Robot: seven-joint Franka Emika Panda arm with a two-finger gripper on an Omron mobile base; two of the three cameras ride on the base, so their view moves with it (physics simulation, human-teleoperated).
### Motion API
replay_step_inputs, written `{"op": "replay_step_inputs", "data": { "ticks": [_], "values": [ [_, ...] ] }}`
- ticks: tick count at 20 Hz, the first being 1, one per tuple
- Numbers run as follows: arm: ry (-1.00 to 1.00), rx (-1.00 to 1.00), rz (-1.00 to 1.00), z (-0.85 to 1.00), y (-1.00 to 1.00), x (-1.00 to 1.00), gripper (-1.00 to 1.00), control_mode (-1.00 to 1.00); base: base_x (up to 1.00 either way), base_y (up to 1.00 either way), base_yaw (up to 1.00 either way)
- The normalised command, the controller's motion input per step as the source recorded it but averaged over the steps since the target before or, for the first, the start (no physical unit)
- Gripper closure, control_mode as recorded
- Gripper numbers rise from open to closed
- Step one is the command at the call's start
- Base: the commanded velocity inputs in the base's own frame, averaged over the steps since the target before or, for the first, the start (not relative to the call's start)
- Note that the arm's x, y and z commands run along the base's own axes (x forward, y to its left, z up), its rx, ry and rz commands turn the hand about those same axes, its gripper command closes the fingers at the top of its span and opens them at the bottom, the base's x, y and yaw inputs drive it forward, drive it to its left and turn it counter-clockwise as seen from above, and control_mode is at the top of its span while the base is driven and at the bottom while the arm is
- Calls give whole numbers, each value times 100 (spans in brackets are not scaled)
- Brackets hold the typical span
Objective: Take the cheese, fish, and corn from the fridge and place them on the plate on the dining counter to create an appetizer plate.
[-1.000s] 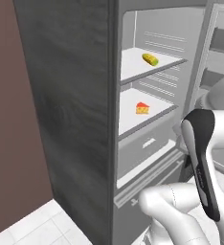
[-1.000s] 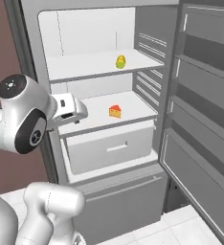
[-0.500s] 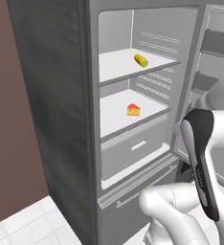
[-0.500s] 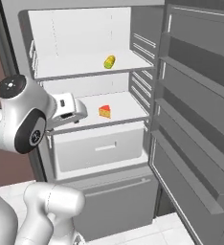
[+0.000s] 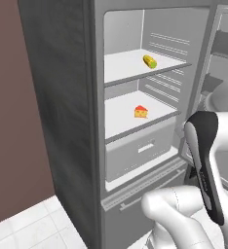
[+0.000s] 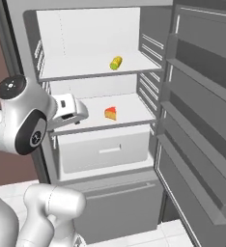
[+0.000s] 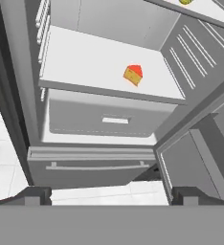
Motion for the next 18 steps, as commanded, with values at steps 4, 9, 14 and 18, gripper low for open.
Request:
{"op": "replay_step_inputs", "data": {
  "ticks": [4, 9, 14, 18],
  "values": [
    [0, 0, 0, 0, 0, 0, -100, 100, 1, -59, 19],
    [0, 0, 0, 0, 0, 0, -100, 100, 14, -64, 14],
    [-4, 0, 0, -33, 8, 0, -100, -100, 1, -4, 1],
    [-4, 0, -3, -39, 26, 0, -100, -100, 0, 0, 0]
  ]
}}
